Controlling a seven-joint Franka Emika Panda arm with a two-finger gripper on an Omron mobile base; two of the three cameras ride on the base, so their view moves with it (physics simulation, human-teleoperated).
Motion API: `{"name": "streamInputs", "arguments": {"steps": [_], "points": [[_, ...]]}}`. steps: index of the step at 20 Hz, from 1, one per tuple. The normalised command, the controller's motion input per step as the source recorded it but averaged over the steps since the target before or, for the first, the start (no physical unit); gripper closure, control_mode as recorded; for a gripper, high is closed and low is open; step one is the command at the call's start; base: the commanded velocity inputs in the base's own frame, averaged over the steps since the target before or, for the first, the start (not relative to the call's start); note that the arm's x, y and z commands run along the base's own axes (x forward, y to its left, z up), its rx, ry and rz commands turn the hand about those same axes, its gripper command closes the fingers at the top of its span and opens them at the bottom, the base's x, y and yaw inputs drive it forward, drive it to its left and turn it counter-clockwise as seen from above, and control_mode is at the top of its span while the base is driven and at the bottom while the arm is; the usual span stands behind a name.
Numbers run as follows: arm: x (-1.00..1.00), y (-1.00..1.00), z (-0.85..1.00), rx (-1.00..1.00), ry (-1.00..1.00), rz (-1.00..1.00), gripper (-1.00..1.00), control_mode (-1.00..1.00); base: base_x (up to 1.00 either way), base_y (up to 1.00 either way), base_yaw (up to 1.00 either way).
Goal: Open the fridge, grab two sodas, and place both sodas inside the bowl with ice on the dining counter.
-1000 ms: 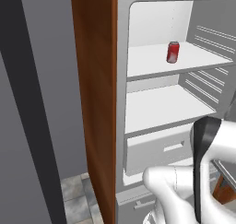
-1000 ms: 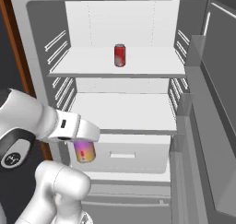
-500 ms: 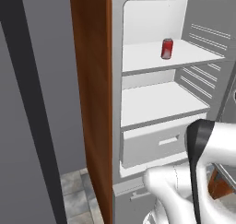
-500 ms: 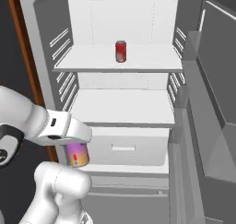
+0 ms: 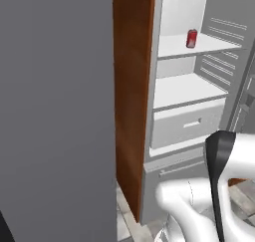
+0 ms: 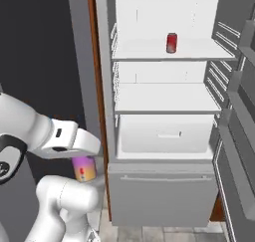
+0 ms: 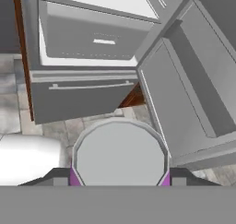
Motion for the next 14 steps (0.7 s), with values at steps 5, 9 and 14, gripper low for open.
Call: {"name": "streamInputs", "arguments": {"steps": [5,9,14], "points": [[0.00,0.00,0.00,0.00,0.00,0.00,1.00,1.00,-0.74,0.77,-0.22],[0.00,0.00,0.00,0.00,0.00,0.00,1.00,1.00,-0.78,0.32,-0.37],[0.00,0.00,0.00,0.00,0.00,0.00,1.00,1.00,-0.86,0.31,-0.42]]}}
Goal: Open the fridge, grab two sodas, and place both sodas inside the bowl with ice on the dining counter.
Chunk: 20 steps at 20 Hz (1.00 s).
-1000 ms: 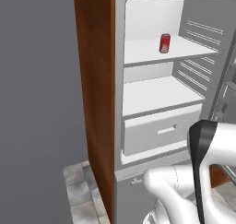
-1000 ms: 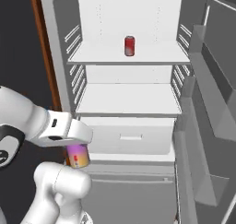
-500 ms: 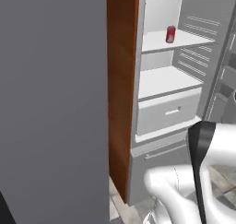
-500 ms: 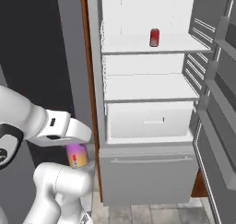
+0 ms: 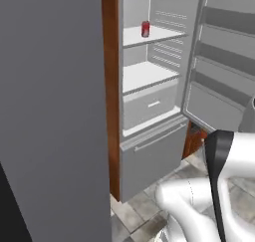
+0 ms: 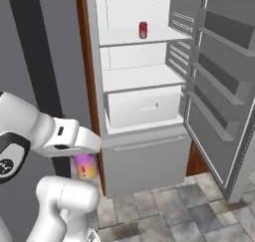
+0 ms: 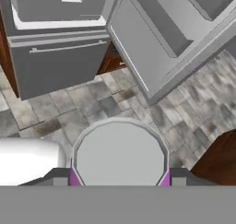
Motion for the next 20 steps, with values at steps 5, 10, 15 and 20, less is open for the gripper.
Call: {"name": "streamInputs", "arguments": {"steps": [5,10,15,20], "points": [[0.00,0.00,0.00,0.00,0.00,0.00,1.00,1.00,-0.77,0.02,-0.50],[0.00,0.00,0.00,0.00,0.00,0.00,1.00,1.00,-0.64,0.00,-0.58],[0.00,0.00,0.00,0.00,0.00,0.00,1.00,1.00,-0.47,0.00,-0.61],[0.00,0.00,0.00,0.00,0.00,0.00,1.00,1.00,-0.21,-0.26,-0.57]]}}
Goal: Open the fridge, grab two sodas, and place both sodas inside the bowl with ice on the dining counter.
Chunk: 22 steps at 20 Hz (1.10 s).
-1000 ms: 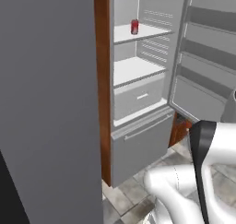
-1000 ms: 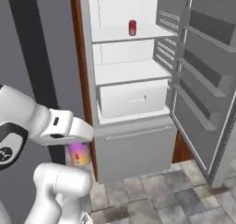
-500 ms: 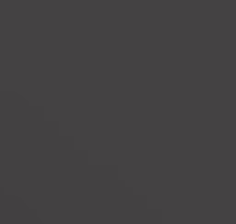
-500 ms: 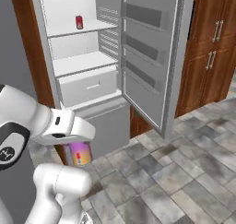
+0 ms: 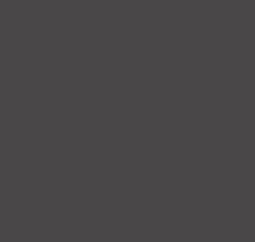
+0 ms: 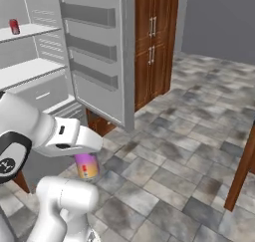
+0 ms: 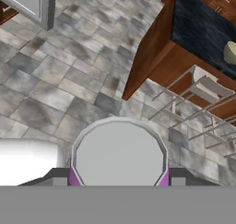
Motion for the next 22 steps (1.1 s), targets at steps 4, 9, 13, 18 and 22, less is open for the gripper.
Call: {"name": "streamInputs", "arguments": {"steps": [4,9,13,18,22], "points": [[0.00,0.00,0.00,0.00,0.00,0.00,1.00,1.00,0.02,-0.58,-0.44],[0.00,0.00,0.00,0.00,0.00,0.00,1.00,1.00,0.21,-0.75,-0.26],[0.00,0.00,0.00,0.00,0.00,0.00,1.00,1.00,0.35,-0.84,-0.14],[0.00,0.00,0.00,0.00,0.00,0.00,1.00,1.00,0.53,-0.85,-0.05],[0.00,0.00,0.00,0.00,0.00,0.00,1.00,1.00,0.65,-0.87,0.00]]}}
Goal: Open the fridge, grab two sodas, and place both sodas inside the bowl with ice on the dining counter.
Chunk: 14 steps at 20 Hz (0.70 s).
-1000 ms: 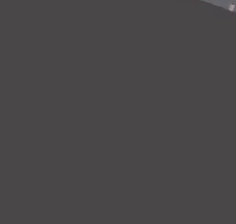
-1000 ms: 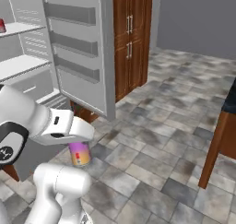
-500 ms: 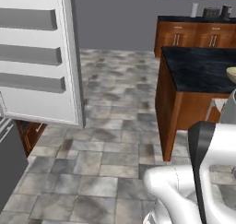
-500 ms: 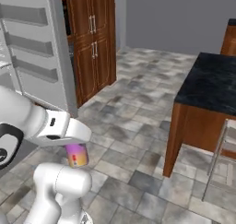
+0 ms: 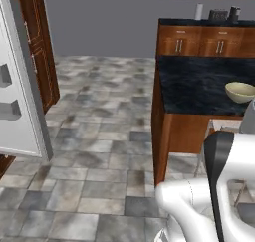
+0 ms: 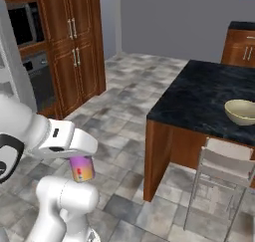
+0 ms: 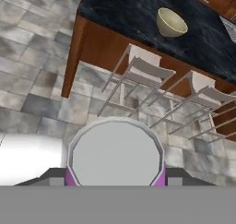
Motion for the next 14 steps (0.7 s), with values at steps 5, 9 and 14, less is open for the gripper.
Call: {"name": "streamInputs", "arguments": {"steps": [5,9,14], "points": [[0.00,0.00,0.00,0.00,0.00,0.00,1.00,1.00,0.65,-0.91,0.00],[0.00,0.00,0.00,0.00,0.00,0.00,1.00,1.00,0.54,-0.95,0.00],[0.00,0.00,0.00,0.00,0.00,0.00,1.00,1.00,0.43,-0.95,-0.04]]}}
